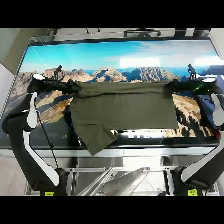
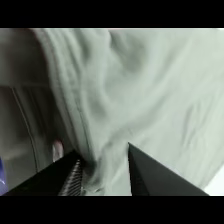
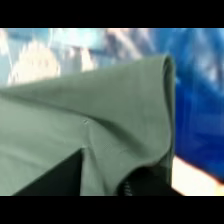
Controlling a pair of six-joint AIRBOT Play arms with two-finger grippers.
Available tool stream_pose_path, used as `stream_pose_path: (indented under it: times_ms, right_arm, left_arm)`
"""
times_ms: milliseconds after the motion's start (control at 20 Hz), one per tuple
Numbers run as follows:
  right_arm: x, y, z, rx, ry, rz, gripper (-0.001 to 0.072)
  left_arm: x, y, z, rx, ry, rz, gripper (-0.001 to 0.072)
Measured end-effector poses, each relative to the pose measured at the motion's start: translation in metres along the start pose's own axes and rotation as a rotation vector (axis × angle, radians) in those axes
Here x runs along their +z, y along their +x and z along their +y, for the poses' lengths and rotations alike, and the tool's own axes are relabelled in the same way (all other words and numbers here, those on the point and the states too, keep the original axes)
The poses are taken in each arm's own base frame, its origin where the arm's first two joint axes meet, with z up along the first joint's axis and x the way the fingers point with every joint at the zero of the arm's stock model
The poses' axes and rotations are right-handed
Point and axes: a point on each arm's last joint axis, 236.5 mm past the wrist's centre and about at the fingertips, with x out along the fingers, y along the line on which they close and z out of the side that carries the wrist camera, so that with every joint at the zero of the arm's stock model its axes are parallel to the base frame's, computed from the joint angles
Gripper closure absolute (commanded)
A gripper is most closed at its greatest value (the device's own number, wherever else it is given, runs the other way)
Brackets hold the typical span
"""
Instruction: Fold the shirts.
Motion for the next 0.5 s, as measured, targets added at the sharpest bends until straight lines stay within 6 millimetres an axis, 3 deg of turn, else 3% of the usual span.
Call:
stream_pose_path:
  times_ms: [200,400,450,500]
  right_arm:
    - [-0.011,-0.052,-0.002,-0.127,-0.021,0.086,0.0455]
    - [-0.040,-0.106,-0.010,-0.266,0.024,0.172,0.0454]
    - [-0.055,-0.115,-0.012,-0.280,0.050,0.200,0.0409]
    - [-0.071,-0.123,-0.015,-0.290,0.078,0.227,0.0296]
  left_arm:
    - [-0.020,-0.042,-0.009,0.011,-0.026,0.063,0.0424]
    - [-0.068,-0.074,-0.013,0.093,-0.078,0.153,0.0424]
    - [-0.084,-0.076,-0.012,0.113,-0.096,0.175,0.0424]
    - [-0.103,-0.078,-0.010,0.132,-0.116,0.203,0.0424]
